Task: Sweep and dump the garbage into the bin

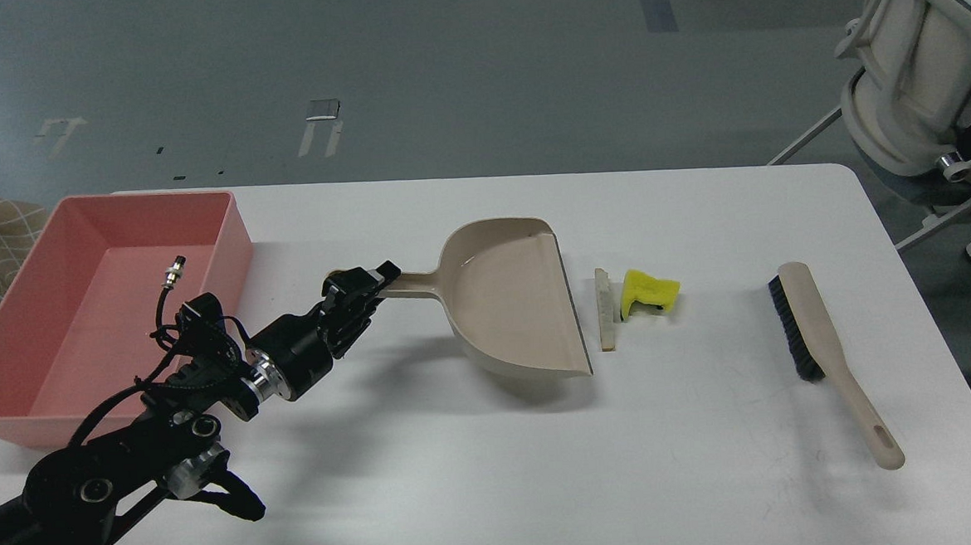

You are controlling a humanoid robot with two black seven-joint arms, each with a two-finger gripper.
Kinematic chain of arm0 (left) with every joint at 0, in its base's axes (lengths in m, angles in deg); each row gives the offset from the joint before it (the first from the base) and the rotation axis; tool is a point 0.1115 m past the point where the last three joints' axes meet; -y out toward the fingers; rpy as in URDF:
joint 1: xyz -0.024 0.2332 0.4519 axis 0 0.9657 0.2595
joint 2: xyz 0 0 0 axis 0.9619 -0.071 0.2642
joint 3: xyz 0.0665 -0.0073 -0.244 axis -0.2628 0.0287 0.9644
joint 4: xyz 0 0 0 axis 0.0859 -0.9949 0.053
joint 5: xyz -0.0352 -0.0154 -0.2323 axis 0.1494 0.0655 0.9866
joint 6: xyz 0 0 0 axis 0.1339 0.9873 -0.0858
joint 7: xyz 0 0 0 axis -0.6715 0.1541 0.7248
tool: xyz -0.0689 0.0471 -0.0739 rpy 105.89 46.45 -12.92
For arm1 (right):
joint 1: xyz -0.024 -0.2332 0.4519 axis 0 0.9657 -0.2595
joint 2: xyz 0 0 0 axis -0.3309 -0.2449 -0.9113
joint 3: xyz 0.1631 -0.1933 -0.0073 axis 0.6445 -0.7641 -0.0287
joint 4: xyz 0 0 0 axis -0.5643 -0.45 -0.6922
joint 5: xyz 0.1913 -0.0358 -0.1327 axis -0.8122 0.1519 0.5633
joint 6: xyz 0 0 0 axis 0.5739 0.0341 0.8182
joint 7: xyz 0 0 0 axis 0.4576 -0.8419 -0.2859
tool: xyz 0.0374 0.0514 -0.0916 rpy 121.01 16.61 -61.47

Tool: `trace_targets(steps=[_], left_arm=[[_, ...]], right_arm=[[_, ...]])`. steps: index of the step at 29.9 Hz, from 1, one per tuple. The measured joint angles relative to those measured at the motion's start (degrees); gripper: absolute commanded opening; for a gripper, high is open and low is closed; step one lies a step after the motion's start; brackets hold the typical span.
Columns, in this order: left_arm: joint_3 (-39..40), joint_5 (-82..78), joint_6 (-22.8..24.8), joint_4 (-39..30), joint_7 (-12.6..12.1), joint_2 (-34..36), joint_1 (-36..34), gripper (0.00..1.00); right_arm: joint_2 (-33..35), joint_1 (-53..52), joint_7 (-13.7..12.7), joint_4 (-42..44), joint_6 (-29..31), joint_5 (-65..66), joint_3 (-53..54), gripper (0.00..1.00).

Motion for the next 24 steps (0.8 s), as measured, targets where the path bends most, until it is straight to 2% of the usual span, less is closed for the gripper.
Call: trace_targets(steps=[2,8,17,22,24], left_arm=[[0.0,0.0,-0.1,0.0,0.0,-0.1,0.0,0.04],[0.0,-0.1,-0.1,0.0,0.2,0.5,0.0,0.02],[0.1,-0.3,-0.3,-1.6,0.0,0.5,0.3,0.03],[0.1,-0.4,-0.6,-2.6,-0.3,0.6,0.2,0.03],[0.1,-0.4,-0.6,-2.6,-0.3,0.7,0.0,0.04]], right_arm=[[1.5,0.5,0.0,-1.5,0.0,2.9,-0.9,1.0],[12.5,3.7,0.4,-9.0,0.0,14.1,-7.9,1.0],[28.3,3.7,0.8,-20.7,0.0,20.8,-20.5,1.0],[30.7,3.1,0.2,-26.5,0.0,28.3,-26.9,0.99],[30.3,3.2,0.1,-28.3,0.0,33.8,-27.8,0.95]])
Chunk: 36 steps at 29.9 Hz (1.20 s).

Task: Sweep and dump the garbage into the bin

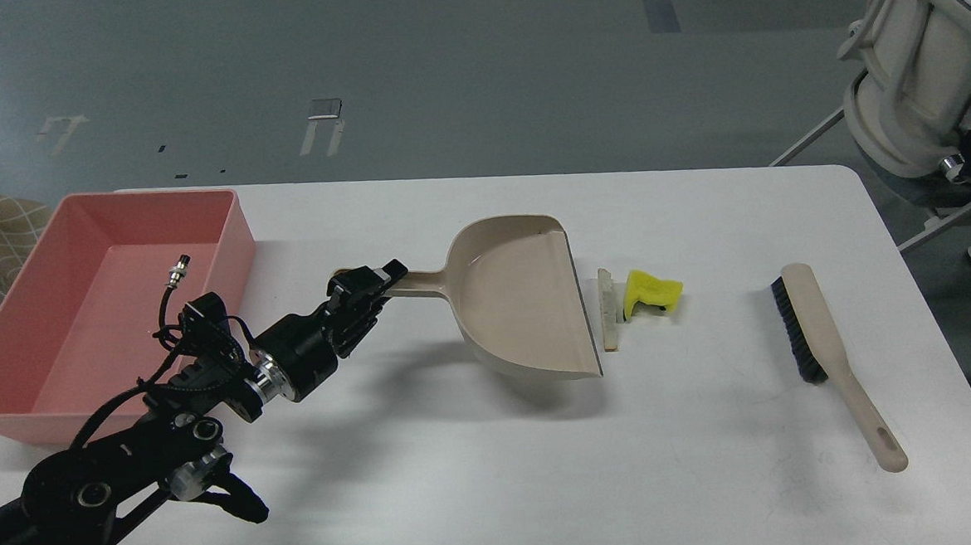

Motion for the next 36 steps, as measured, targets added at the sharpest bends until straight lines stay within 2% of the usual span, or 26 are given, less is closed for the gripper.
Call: trace_targets(steps=[1,2,3,14,20,31,36], left_arm=[[0.0,0.0,0.0,0.0,0.0,0.0,-0.1,0.04],[0.0,0.1,0.0,0.1,0.0,0.0,-0.1,0.04],[0.0,0.2,0.1,0.3,0.0,0.0,-0.2,0.04],[0.0,0.0,0.5,3.0,0.4,0.0,0.0,0.04],[0.0,-0.1,0.6,3.7,0.5,0.0,0.5,0.04],[-0.1,-0.1,0.6,4.5,1.1,-0.9,1.0,0.03],[-0.1,-0.1,0.6,4.5,1.6,-0.9,1.5,0.03]], right_arm=[[-0.7,0.2,0.0,-0.8,0.0,1.3,-0.3,0.91],[-1.7,0.4,0.0,-1.5,0.0,2.2,-0.7,0.8],[-2.4,0.6,0.0,-1.9,0.0,2.6,-1.0,0.75],[-3.9,4.8,0.3,-5.0,-2.7,3.1,-1.5,0.78],[-3.6,5.7,0.1,-6.9,-2.5,3.2,-4.7,0.68],[-3.5,9.0,-0.3,-9.5,-2.7,2.9,-6.5,0.72],[-3.5,10.5,-2.1,-11.0,-2.8,3.0,-6.5,0.71]])
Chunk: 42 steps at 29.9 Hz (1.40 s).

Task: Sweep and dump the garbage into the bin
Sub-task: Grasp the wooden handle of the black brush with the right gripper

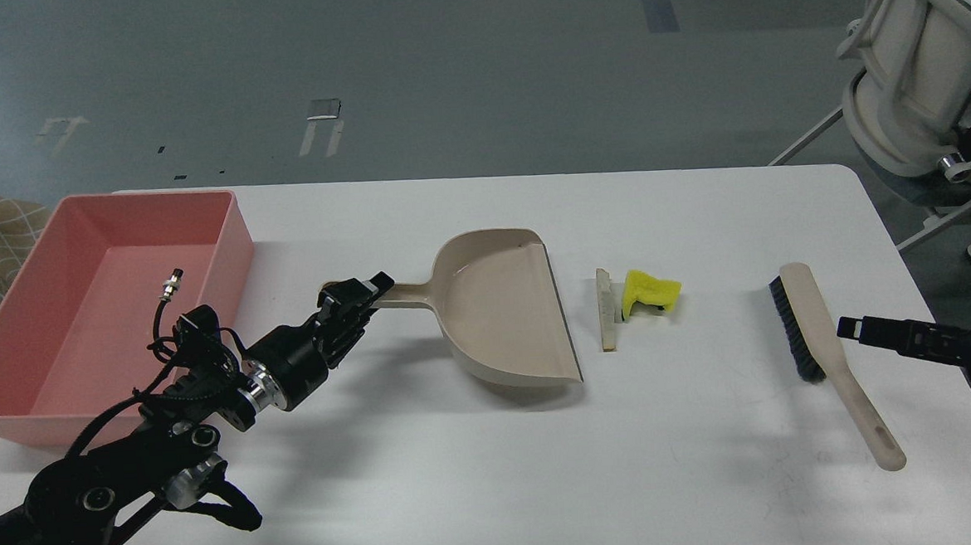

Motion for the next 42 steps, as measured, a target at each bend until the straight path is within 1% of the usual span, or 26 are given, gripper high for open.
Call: trace_targets(steps=[3,5,9,16,22,25,27,28,31,33,35,37,38,42], left_arm=[[0.0,0.1,0.0,0.0,0.3,0.0,0.3,0.03],[0.0,0.1,0.0,0.0,0.3,0.0,0.5,0.04],[0.1,0.1,0.0,0.0,0.3,-0.2,0.7,0.03],[0.0,0.1,-0.1,0.6,0.7,-0.2,1.3,0.03],[0.0,0.1,-0.2,1.2,0.7,-0.2,1.3,0.03],[0.1,0.1,-0.1,1.6,0.7,-0.2,1.3,0.03],[0.1,0.1,-0.1,1.8,0.7,-0.2,1.3,0.03],[0.1,0.1,-0.1,1.8,0.7,-0.2,1.2,0.03],[0.1,0.1,-0.1,1.9,0.7,-0.5,1.2,0.03],[0.1,0.1,-0.2,2.0,0.7,-0.9,1.2,0.03],[0.1,0.0,-0.4,2.0,0.7,-1.1,1.2,0.03],[0.1,-0.1,-0.5,2.0,0.7,-1.1,1.2,0.03],[0.1,-0.2,-0.6,2.0,0.6,-1.2,1.1,0.03],[0.1,-0.3,-0.6,1.9,0.5,-1.2,1.1,0.03]], right_arm=[[0.0,0.4,-2.7,-0.9,-0.2,0.1,0.1,0.7],[0.0,0.5,-4.0,-1.0,-0.2,0.1,0.1,0.7],[-0.4,0.9,-5.0,-0.6,-0.2,0.1,0.1,0.69],[-0.8,2.4,-5.6,-0.9,-0.2,0.1,-0.5,0.67],[-1.9,3.0,-7.4,-0.8,-0.1,0.1,-0.8,0.64],[-3.1,3.0,-9.4,-0.8,-0.1,0.2,-0.8,0.59],[-3.3,2.9,-10.2,-0.9,-0.1,0.2,-0.7,0.54],[-3.3,2.9,-10.4,-0.9,-0.1,0.2,-0.7,0.5],[-3.3,2.8,-10.6,-0.8,0.0,0.2,-0.7,0.44],[-3.3,2.8,-10.7,-0.9,0.1,0.2,-0.7,0.37],[-3.3,2.8,-10.7,-0.9,0.3,0.2,-0.7,0.25],[-3.3,2.8,-10.7,-1.0,0.4,0.2,-0.7,0.17],[-3.3,2.8,-10.7,-1.0,0.4,0.2,-0.7,0.11],[-3.2,2.8,-10.8,-1.0,0.4,0.1,-0.7,0.05]])
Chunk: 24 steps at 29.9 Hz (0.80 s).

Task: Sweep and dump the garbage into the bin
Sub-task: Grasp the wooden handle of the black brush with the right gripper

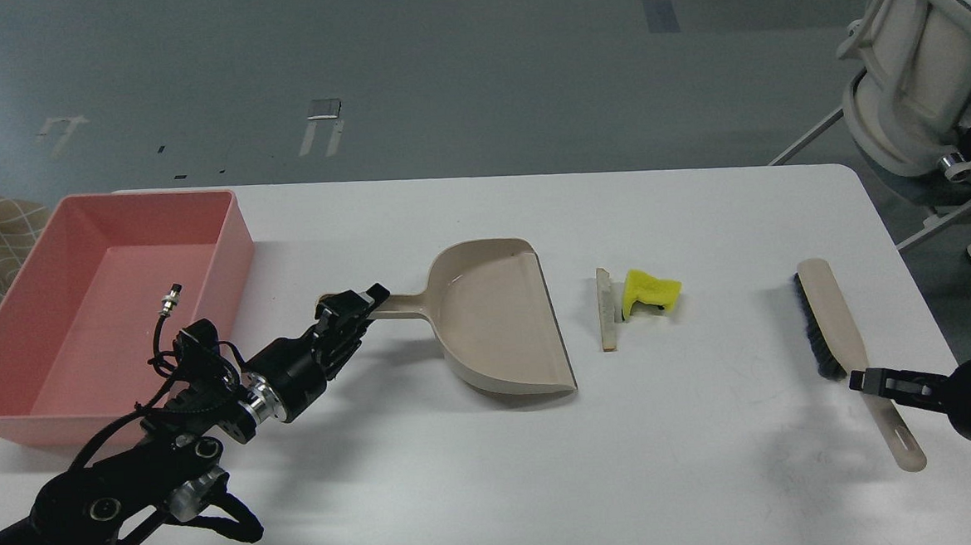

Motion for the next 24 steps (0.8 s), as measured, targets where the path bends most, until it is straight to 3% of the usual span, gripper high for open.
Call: trace_targets(steps=[6,24], left_arm=[[0.0,0.0,0.0,0.0,0.0,0.0,0.0,0.03],[0.0,-1.5,0.0,-0.3,-0.5,0.0,-0.4,0.03]], right_arm=[[0.0,0.3,0.0,0.0,0.0,0.0,0.0,0.0],[-2.9,-2.4,-0.1,-1.9,0.4,-0.2,1.5,0.0]])
